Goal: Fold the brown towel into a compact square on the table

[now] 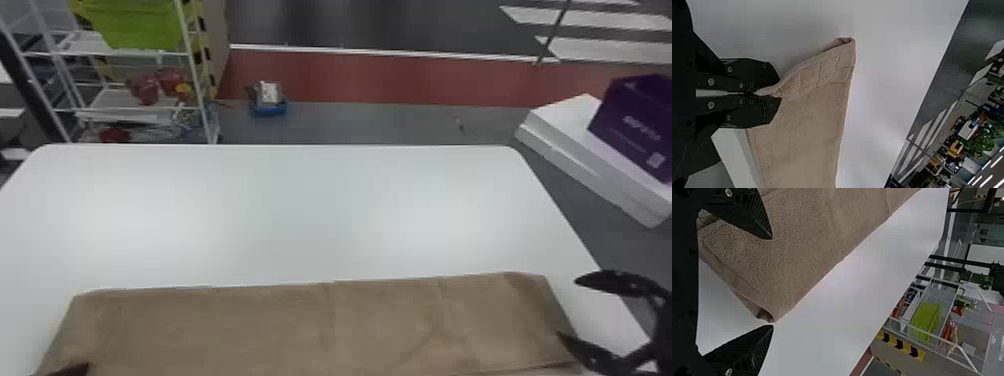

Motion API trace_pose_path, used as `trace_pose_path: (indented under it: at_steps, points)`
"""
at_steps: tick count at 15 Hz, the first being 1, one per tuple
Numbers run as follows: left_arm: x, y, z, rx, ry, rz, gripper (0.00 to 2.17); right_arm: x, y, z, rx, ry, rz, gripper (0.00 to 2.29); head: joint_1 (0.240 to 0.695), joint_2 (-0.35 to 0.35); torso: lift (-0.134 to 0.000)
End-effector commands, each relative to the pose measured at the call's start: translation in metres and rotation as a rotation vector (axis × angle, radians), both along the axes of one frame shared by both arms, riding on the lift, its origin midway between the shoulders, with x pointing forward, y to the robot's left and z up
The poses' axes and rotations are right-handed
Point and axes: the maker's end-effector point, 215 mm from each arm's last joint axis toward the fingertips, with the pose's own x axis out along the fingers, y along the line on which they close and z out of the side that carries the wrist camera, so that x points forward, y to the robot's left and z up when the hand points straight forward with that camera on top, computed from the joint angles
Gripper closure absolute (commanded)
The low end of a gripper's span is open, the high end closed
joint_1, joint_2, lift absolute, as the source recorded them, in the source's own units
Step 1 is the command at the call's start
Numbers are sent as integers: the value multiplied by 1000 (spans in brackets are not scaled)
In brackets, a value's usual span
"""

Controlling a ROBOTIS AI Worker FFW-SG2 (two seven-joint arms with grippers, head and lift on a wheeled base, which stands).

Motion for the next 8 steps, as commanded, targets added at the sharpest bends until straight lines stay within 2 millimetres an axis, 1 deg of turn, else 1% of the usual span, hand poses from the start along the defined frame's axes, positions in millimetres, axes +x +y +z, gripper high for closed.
trace_pose_path:
  at_steps: [1, 4, 6, 7, 8]
  points:
    - [6, 14, 5, 12, -16, 28, 1912, -1, 0, -1, 0, 2, 2, 70, 695, -81, -134]
    - [15, 45, 14, 40, -35, 72, 1912, -1, 0, -1, 2, 1, 2, 70, 695, -48, -134]
    - [24, 68, 14, 52, -36, 113, 1916, 0, 0, 1, 1, -2, 3, 70, 695, -20, -134]
    - [28, 76, 17, 63, -43, 122, 1912, 1, 0, 1, 0, -2, 3, 70, 695, -3, -134]
    - [31, 81, 25, 63, -56, 135, 1912, 1, 1, 1, -2, -2, 5, 70, 695, 28, -134]
